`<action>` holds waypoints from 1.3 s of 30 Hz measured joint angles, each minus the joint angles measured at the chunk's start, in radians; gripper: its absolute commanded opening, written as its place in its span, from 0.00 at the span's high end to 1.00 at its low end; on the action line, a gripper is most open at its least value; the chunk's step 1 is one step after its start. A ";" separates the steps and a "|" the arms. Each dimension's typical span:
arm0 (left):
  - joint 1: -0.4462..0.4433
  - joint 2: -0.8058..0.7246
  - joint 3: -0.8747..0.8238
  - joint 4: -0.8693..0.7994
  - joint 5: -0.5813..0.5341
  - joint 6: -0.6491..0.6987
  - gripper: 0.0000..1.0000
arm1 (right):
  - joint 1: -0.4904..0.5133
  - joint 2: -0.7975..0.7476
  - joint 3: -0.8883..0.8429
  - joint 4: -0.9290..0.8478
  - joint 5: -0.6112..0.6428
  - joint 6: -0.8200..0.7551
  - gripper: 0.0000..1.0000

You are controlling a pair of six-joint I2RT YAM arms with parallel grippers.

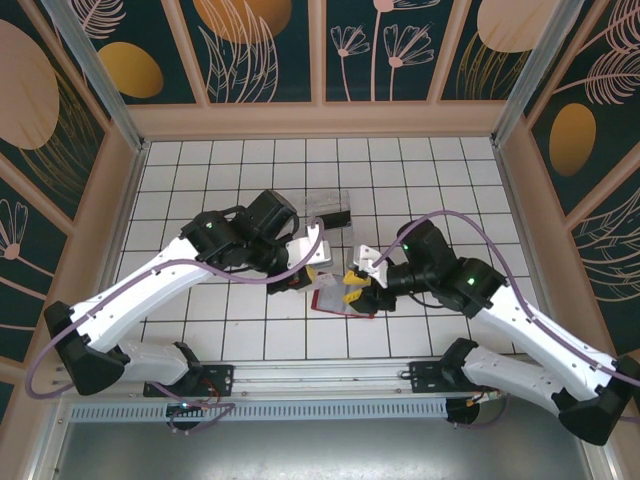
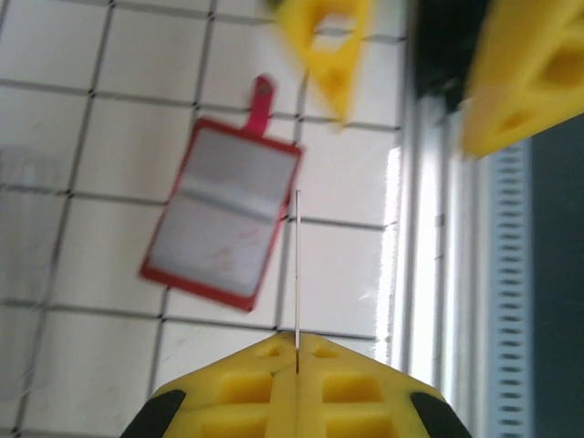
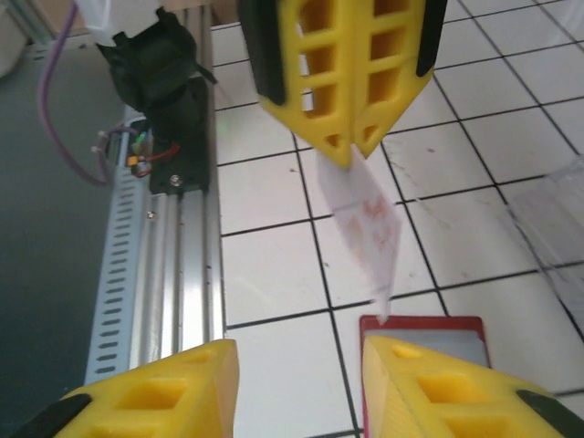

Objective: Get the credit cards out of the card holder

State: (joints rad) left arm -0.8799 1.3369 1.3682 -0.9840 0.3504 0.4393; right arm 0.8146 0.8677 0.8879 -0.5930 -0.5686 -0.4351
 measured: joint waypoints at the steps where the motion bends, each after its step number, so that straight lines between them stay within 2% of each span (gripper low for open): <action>1: 0.000 0.011 -0.003 -0.001 -0.039 0.012 1.00 | -0.005 -0.013 0.000 -0.007 0.018 -0.002 0.65; 7: 0.035 0.096 0.035 -0.008 -0.177 0.102 1.00 | -0.044 -0.043 -0.007 -0.035 0.053 -0.005 0.72; 15: 0.200 0.226 0.218 -0.016 -0.228 0.256 1.00 | -0.060 -0.069 -0.038 -0.040 0.052 -0.021 0.74; 22: 0.299 0.451 0.407 -0.050 -0.214 0.325 1.00 | -0.082 -0.073 -0.047 -0.040 0.039 -0.040 0.74; 29: 0.330 0.623 0.552 -0.079 -0.202 0.368 1.00 | -0.100 -0.072 -0.047 -0.041 0.014 -0.063 0.75; 39: 0.357 0.678 0.539 -0.083 -0.209 0.399 1.00 | -0.133 -0.060 -0.047 -0.044 -0.009 -0.087 0.75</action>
State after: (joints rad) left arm -0.5232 2.0151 1.9072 -1.0668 0.1410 0.8379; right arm 0.6815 0.8078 0.8410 -0.6373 -0.5774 -0.5220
